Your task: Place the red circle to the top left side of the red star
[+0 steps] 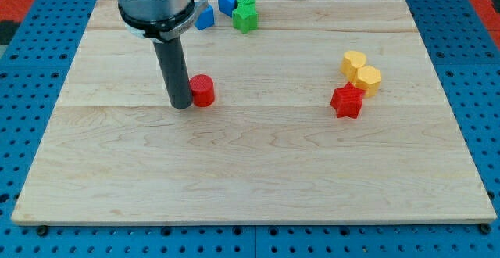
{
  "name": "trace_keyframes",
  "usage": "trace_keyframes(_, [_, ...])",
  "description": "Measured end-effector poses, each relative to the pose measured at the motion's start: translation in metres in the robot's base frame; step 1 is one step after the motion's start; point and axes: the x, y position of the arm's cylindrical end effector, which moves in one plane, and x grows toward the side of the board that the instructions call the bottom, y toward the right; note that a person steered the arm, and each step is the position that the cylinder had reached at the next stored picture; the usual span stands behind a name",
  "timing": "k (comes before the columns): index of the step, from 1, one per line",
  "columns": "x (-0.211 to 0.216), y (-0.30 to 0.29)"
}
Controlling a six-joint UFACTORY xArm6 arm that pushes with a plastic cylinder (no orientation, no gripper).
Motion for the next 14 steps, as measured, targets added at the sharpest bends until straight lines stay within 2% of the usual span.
trace_keyframes(1, [-0.012, 0.012])
trace_keyframes(2, [-0.021, 0.054])
trace_keyframes(4, [-0.004, 0.056])
trace_keyframes(6, [-0.033, 0.033])
trace_keyframes(7, [-0.073, 0.038])
trace_keyframes(9, [-0.043, 0.062])
trace_keyframes(10, [-0.043, 0.074])
trace_keyframes(14, [-0.027, 0.182])
